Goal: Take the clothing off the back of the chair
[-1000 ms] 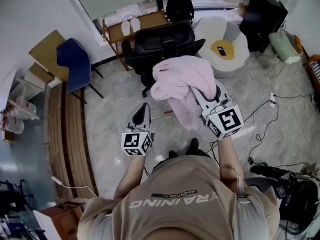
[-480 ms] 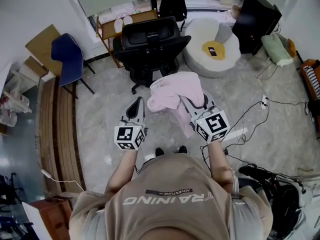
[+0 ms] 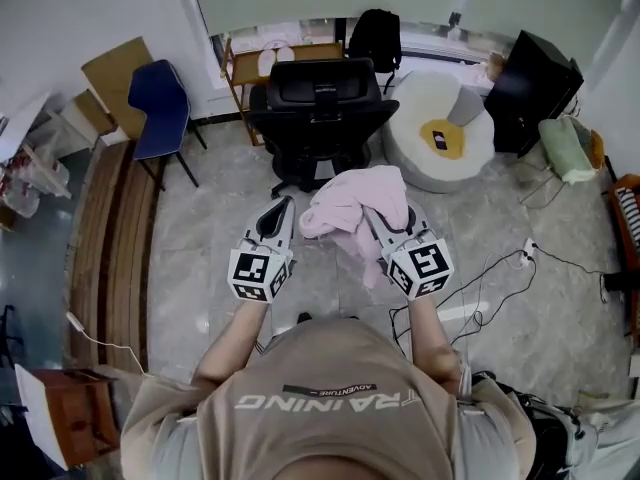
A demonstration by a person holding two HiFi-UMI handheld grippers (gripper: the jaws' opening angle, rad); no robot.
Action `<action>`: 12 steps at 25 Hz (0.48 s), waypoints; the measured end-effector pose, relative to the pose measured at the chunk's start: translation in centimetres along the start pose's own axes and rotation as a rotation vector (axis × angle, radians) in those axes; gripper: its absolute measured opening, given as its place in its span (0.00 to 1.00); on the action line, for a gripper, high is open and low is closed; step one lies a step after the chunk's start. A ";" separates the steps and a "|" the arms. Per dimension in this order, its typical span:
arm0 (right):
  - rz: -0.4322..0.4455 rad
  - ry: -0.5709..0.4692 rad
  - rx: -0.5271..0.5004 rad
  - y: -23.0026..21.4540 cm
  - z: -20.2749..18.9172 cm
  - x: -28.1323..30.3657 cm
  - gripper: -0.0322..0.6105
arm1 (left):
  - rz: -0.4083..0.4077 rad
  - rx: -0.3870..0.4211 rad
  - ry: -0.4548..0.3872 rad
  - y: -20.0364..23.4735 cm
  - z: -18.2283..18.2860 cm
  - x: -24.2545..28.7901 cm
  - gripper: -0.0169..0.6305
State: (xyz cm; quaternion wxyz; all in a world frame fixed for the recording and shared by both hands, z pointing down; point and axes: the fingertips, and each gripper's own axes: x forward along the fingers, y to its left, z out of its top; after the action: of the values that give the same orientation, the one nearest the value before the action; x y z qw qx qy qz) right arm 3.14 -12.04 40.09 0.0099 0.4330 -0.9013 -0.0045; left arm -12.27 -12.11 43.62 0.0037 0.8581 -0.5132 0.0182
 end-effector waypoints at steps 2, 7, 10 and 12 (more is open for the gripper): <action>0.005 -0.001 0.002 -0.4 0.2 0.5 0.31 | 0.011 0.020 -0.011 0.5 0.9 0.3 0.04; 0.024 -0.010 0.007 -0.6 0.2 0.8 0.31 | 0.033 0.033 -0.027 1.0 1.7 0.4 0.04; 0.034 -0.008 0.003 -0.5 0.2 0.9 0.31 | 0.027 0.043 -0.022 0.8 1.6 0.4 0.04; 0.045 -0.003 0.000 -0.5 0.2 1.1 0.31 | 0.018 0.044 -0.013 0.7 1.5 0.7 0.04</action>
State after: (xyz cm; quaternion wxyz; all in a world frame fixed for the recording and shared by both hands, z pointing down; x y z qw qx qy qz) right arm 2.84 -13.24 39.92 0.0088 0.4125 -0.9109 -0.0051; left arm -12.47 -13.10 42.10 -0.0186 0.8533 -0.5205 0.0242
